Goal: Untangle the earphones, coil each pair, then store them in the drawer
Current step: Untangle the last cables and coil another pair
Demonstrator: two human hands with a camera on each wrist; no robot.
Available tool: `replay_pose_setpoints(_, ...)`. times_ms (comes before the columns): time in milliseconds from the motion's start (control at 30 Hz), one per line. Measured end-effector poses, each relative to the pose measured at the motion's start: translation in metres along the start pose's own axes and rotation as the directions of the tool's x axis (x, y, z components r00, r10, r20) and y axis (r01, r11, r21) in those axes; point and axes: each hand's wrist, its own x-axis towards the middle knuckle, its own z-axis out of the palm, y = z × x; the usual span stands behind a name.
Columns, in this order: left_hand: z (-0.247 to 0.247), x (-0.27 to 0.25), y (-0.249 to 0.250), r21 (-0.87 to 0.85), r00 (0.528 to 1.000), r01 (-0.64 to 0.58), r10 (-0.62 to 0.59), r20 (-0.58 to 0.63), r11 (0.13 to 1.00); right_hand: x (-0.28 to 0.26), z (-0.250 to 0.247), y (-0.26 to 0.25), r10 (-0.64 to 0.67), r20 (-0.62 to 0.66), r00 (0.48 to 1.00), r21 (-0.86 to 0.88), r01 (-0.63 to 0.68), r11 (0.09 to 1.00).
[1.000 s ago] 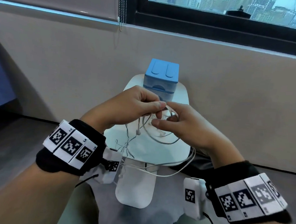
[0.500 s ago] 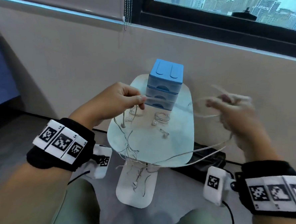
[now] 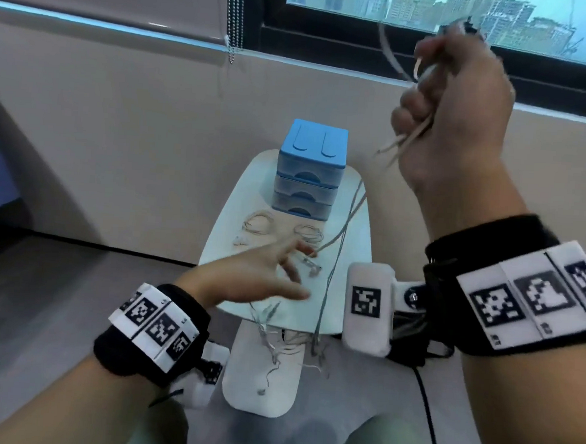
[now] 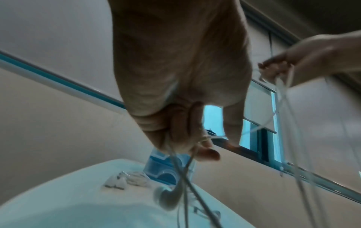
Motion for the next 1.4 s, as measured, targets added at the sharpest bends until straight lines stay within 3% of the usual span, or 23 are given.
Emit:
replay_pose_setpoints(67, 0.014, -0.001, 0.005, -0.109, 0.990, -0.084, 0.095, 0.102, 0.991, 0.002, 0.016, -0.004, -0.012, 0.006, 1.000, 0.079, 0.012, 0.997)
replay_pose_setpoints(133, 0.028, 0.006, 0.011, -0.180, 0.971, -0.198, 0.218, 0.098, 0.963, 0.003, 0.025, -0.001, -0.019, 0.018, 1.000, 0.112, 0.017, 0.994)
replay_pose_setpoints(200, 0.038, 0.013, 0.017, -0.187, 0.961, -0.246, 0.265, 0.084, 0.951, 0.004, 0.027, 0.005, -0.028, 0.022, 0.999, 0.105, 0.025, 0.994)
replay_pose_setpoints(333, 0.039, 0.018, 0.007, -0.123, 0.984, -0.132, 0.145, 0.105, 0.984, 0.015, -0.001, 0.001, -0.127, -0.140, 0.982, -0.022, 0.125, 0.992)
replay_pose_setpoints(433, 0.022, 0.006, -0.008, -0.080, 0.996, -0.035, 0.042, 0.077, 0.996, 0.031, -0.044, -0.012, -0.265, -0.308, 0.914, -0.161, 0.225, 0.961)
replay_pose_setpoints(500, 0.010, -0.001, -0.013, -0.077, 0.998, -0.041, 0.045, 0.051, 0.996, 0.032, -0.069, -0.013, -0.329, -0.338, 0.882, -0.263, 0.247, 0.933)
replay_pose_setpoints(600, -0.005, -0.004, -0.005, -0.059, 0.997, -0.069, 0.067, -0.035, 0.996, 0.016, -0.089, 0.003, -0.289, -0.202, 0.936, -0.543, 0.138, 0.828)
replay_pose_setpoints(667, -0.013, -0.005, 0.009, -0.036, 0.993, -0.096, 0.093, -0.077, 0.995, -0.001, -0.090, 0.021, -0.096, 0.007, 0.995, -0.707, 0.073, 0.704)
replay_pose_setpoints(700, -0.016, -0.006, 0.017, -0.020, 0.990, -0.110, 0.108, -0.088, 0.994, -0.010, -0.087, 0.030, 0.052, 0.129, 0.990, -0.747, 0.062, 0.661)
replay_pose_setpoints(733, -0.019, -0.006, 0.024, -0.001, 0.987, -0.133, 0.132, -0.095, 0.991, -0.019, -0.083, 0.039, 0.217, 0.243, 0.945, -0.784, 0.059, 0.619)
replay_pose_setpoints(800, -0.023, -0.007, 0.036, 0.031, 0.983, -0.158, 0.160, -0.095, 0.987, -0.030, -0.078, 0.058, 0.501, 0.385, 0.775, -0.875, 0.135, 0.465)
replay_pose_setpoints(867, -0.027, -0.008, 0.042, 0.048, 0.981, -0.163, 0.167, -0.093, 0.985, -0.038, -0.074, 0.076, 0.640, 0.448, 0.624, -0.891, 0.251, 0.379)
replay_pose_setpoints(900, -0.029, -0.009, 0.044, 0.053, 0.981, -0.162, 0.166, -0.100, 0.985, -0.040, -0.072, 0.082, 0.648, 0.467, 0.602, -0.883, 0.283, 0.374)
replay_pose_setpoints(1033, -0.032, -0.015, 0.038, -0.054, 0.978, -0.171, 0.163, -0.126, 0.984, -0.041, -0.065, 0.081, 0.568, 0.504, 0.651, -0.848, 0.247, 0.469)
replay_pose_setpoints(1133, -0.029, -0.015, 0.020, -0.102, 0.979, -0.175, 0.162, -0.121, 0.979, -0.036, -0.061, 0.069, 0.448, 0.490, 0.748, -0.748, 0.097, 0.656)
replay_pose_setpoints(1233, -0.026, -0.015, 0.002, -0.090, 0.993, -0.086, 0.078, -0.088, 0.992, -0.031, -0.056, 0.058, 0.320, 0.436, 0.841, -0.583, -0.007, 0.812)
replay_pose_setpoints(1300, -0.024, -0.015, -0.003, -0.071, 0.997, -0.042, 0.038, -0.063, 0.997, -0.026, -0.055, 0.052, 0.257, 0.374, 0.891, -0.508, -0.035, 0.861)
replay_pose_setpoints(1400, -0.027, -0.018, -0.002, -0.032, 0.998, -0.017, 0.015, -0.054, 0.999, -0.016, -0.056, 0.050, 0.205, 0.296, 0.933, -0.547, -0.010, 0.837)
